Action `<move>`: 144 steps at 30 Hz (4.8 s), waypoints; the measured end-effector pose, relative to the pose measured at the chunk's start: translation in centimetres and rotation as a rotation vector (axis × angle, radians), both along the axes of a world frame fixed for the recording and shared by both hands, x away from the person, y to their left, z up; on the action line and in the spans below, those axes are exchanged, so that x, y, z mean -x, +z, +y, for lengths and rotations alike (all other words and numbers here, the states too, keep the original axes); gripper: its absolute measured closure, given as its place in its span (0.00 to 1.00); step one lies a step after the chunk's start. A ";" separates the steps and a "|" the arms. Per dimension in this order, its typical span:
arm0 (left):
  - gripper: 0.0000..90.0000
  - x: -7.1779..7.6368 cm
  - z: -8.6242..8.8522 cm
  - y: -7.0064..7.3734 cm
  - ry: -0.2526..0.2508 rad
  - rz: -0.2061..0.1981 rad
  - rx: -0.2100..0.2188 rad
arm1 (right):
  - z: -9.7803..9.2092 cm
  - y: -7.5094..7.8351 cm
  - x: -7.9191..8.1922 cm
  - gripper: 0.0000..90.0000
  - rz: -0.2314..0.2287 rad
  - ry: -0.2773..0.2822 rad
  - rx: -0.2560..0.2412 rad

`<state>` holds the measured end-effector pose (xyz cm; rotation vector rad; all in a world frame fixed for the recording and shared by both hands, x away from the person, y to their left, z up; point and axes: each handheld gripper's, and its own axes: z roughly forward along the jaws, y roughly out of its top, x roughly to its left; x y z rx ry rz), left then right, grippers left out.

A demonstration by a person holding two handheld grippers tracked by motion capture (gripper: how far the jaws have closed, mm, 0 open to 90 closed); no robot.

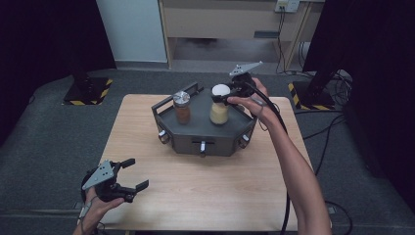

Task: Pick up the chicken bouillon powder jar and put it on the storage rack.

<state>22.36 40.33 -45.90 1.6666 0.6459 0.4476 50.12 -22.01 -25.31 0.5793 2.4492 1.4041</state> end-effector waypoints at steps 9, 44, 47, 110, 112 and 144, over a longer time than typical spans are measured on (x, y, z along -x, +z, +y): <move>0.02 0.0 0.0 0.0 -0.002 -0.001 -0.001 | 0.0 -0.1 -0.1 0.37 -0.003 0.006 0.010; 0.02 0.2 -0.2 0.0 -0.003 0.000 -0.001 | -11.0 1.0 15.0 0.06 -0.202 -0.024 -0.215; 0.02 0.2 -0.2 0.0 -0.002 0.000 -0.001 | -11.7 -0.3 17.0 0.06 -0.210 -0.043 -0.213; 0.02 0.1 -0.6 0.1 -0.007 -0.009 -0.022 | -14.4 -20.0 26.8 0.06 -0.178 -0.283 -0.196; 0.02 0.1 -0.7 0.2 -0.007 -0.010 -0.025 | -14.2 -19.9 26.9 0.06 -0.181 -0.281 -0.188; 0.02 -0.2 -0.7 0.1 -0.006 -0.006 -0.032 | -14.5 -20.3 26.6 0.06 -0.159 -0.277 -0.203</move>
